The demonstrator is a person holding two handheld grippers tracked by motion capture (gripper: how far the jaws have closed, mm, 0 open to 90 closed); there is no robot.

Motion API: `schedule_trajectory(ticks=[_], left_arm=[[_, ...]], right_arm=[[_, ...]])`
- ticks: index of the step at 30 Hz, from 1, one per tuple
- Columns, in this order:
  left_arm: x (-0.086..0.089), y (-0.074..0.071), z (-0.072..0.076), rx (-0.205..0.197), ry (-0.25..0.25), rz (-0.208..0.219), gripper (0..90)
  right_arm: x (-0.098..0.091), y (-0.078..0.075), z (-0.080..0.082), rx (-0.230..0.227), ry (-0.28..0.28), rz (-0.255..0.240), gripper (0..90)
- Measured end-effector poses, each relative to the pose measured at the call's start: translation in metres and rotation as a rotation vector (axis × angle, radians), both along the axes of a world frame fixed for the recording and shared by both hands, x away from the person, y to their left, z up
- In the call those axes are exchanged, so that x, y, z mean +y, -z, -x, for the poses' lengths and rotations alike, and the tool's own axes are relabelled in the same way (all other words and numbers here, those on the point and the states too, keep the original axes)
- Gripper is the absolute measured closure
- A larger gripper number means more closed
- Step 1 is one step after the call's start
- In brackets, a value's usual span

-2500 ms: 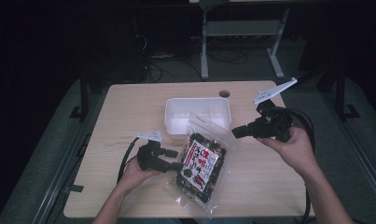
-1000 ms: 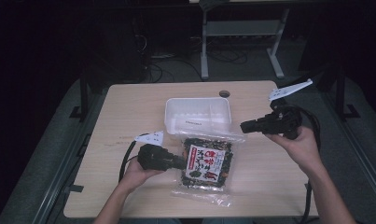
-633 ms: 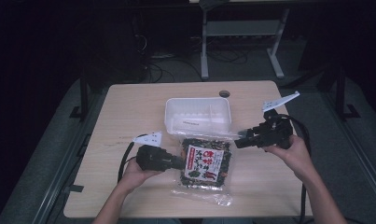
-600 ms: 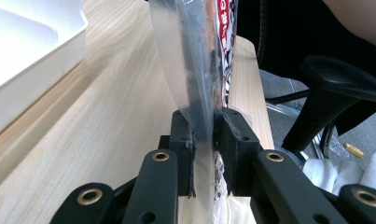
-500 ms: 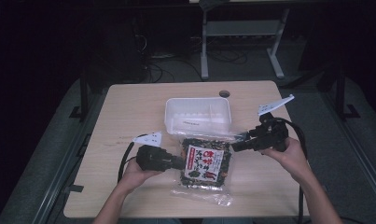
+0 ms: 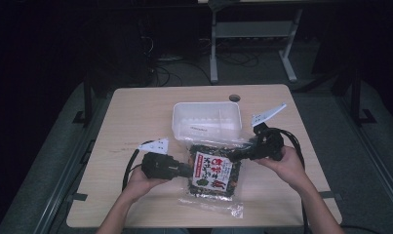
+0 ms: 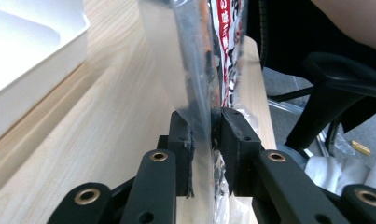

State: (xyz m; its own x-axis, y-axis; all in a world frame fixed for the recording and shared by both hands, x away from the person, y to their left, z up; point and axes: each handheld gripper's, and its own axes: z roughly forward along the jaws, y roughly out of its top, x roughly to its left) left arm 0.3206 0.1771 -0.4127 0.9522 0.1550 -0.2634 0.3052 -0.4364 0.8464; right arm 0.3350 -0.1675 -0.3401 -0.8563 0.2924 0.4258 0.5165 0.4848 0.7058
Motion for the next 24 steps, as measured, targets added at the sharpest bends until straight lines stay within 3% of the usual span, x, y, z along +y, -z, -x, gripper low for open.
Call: schedule_trajectory(ticks=[7,8,11,14,24], left_arm=[[0.002,0.000,0.002,-0.018,-0.022,-0.023,63.4],[0.003,-0.002,0.003,-0.042,-0.040,-0.046,61.5],[0.007,-0.003,0.005,-0.059,-0.058,-0.064,58.8],[0.017,-0.005,0.009,-0.064,-0.092,-0.085,57.3],[0.031,-0.004,0.021,-0.095,-0.126,-0.153,53.2]], right_arm=[[0.000,-0.004,0.004,-0.002,-0.018,-0.007,76.9],[-0.001,-0.005,0.005,-0.004,-0.015,-0.003,77.0],[-0.003,-0.007,0.005,-0.011,-0.005,0.005,77.1],[-0.010,-0.018,0.006,-0.041,0.023,0.023,77.1],[-0.018,-0.048,0.000,-0.102,0.100,0.051,77.1]])
